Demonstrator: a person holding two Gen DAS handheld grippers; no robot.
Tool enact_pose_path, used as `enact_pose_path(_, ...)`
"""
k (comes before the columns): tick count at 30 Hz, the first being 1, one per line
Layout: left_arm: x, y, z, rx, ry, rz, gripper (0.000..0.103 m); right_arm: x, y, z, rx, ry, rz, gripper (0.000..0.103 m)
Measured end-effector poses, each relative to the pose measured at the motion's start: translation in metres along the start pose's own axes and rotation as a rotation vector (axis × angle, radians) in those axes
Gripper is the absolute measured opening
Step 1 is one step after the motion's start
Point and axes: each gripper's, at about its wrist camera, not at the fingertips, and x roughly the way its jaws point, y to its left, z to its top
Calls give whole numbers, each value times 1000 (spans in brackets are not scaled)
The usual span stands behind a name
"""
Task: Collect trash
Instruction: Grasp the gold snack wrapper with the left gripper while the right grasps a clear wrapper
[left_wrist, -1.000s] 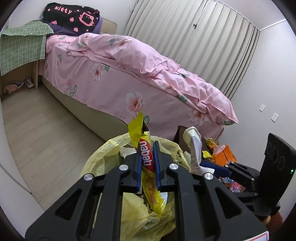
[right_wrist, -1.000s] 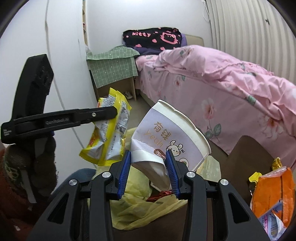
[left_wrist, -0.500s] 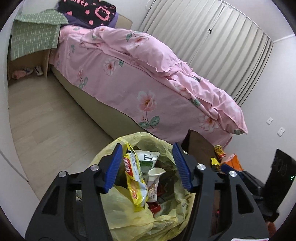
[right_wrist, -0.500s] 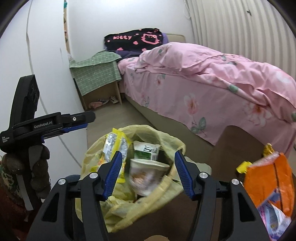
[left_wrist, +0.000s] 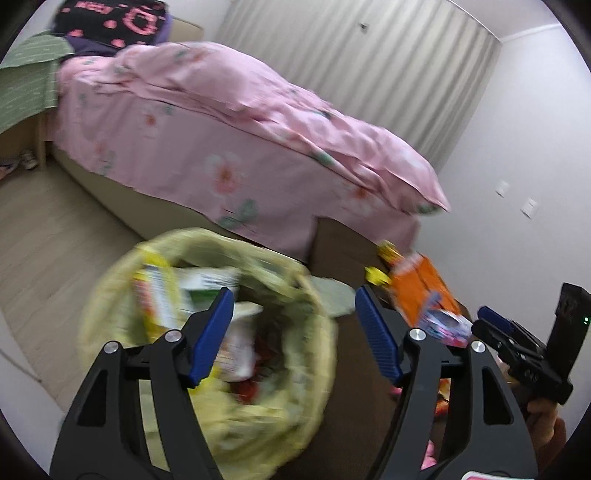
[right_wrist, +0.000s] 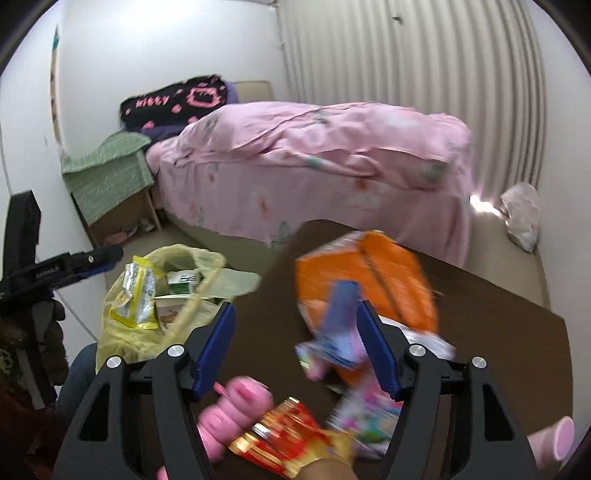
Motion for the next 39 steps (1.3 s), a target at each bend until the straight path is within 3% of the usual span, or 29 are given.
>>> enact_pose_path(3,17,-31,-5,76,40,-61,67,-6,-19,-10,-6,52,-54,64)
enact_pose_path(7,33,-64,-6,152,61,-120,68,-16,-44,-17,25,30,-120,64)
enact_pose_path(13,54,-92,-1,211,64,-150,68,8,-64,-2,4,28,-121,64)
enact_pose_path(18,62,-85,-4,187,84,-150,68,57,-68,29,-45,39,-41,64)
enact_pose_path(20,63,-78,-8,181,99,-142,68,80,-74,40,-42,69,-48,64)
enact_pose_path(21,62,-75,-10,178,105,-136,68,88,-76,43,-39,88,-46,62)
enact_pose_path(25,61,-57,-13,151,112,-118,68,116,-76,38,-4,229,49,32)
enact_pose_path(30,66,-48,-8,133,106,-134,68,83,-57,8,-47,219,49,11)
enact_pose_path(35,82,-70,11,186,68,-199,69,30,-64,-14,34,145,-10,5)
enact_pose_path(39,133,-112,38,294,149,-278,70,2,-80,-43,134,112,-69,5)
